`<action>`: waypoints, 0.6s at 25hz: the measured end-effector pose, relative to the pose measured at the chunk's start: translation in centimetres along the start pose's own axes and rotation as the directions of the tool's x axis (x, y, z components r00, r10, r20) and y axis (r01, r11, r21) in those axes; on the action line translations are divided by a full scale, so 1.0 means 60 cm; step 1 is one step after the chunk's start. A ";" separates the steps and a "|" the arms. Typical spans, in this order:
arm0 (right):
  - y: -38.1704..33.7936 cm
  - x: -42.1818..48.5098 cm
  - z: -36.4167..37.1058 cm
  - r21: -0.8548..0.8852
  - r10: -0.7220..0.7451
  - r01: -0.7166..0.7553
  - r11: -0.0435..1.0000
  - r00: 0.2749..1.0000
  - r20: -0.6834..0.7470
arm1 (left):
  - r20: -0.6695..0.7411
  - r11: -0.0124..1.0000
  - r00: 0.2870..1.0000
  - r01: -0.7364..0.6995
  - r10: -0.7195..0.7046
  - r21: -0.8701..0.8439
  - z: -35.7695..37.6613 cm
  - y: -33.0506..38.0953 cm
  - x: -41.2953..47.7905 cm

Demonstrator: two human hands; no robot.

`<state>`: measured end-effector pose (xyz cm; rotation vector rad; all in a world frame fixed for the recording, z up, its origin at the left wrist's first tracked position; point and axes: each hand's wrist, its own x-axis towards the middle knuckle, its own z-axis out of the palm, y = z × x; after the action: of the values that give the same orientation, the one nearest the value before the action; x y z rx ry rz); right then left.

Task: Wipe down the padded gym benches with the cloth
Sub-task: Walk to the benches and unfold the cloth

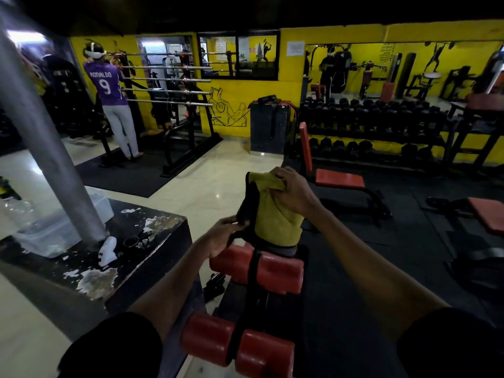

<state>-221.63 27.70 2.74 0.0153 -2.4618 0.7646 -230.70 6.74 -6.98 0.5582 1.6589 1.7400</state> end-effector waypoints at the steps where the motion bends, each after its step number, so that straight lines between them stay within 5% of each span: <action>1: -0.008 -0.007 0.002 -0.068 -0.040 0.038 0.997 0.999 -0.030 | -0.048 0.995 0.999 -0.004 -0.001 -0.104 0.011 -0.002 -0.001; 6: -0.023 -0.058 0.068 -0.176 -0.300 0.308 0.935 0.951 0.072 | 0.008 0.896 1.000 0.014 -0.012 -0.445 0.009 0.052 -0.005; 9: -0.013 -0.086 0.112 -0.066 -0.341 0.358 0.931 0.922 0.185 | 0.014 0.975 1.000 -0.019 0.022 -0.221 -0.007 0.076 -0.012; 11: -0.016 -0.105 0.121 -0.025 -0.254 0.261 0.965 0.954 0.160 | -0.053 0.995 0.998 -0.051 0.046 -0.088 -0.012 0.073 -0.011; 13: -0.019 -0.113 0.122 0.015 -0.018 0.017 1.000 0.997 0.075 | -0.095 0.995 0.994 -0.062 0.055 -0.075 -0.028 0.056 -0.009; 15: -0.010 -0.107 0.120 0.041 0.168 -0.175 0.984 0.976 0.135 | -0.047 0.992 0.996 -0.077 0.072 -0.098 -0.046 0.036 -0.016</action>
<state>-219.76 22.45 -5.16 -0.1336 -2.5915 0.9288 -232.33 4.16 -4.97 0.5461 1.5884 1.8894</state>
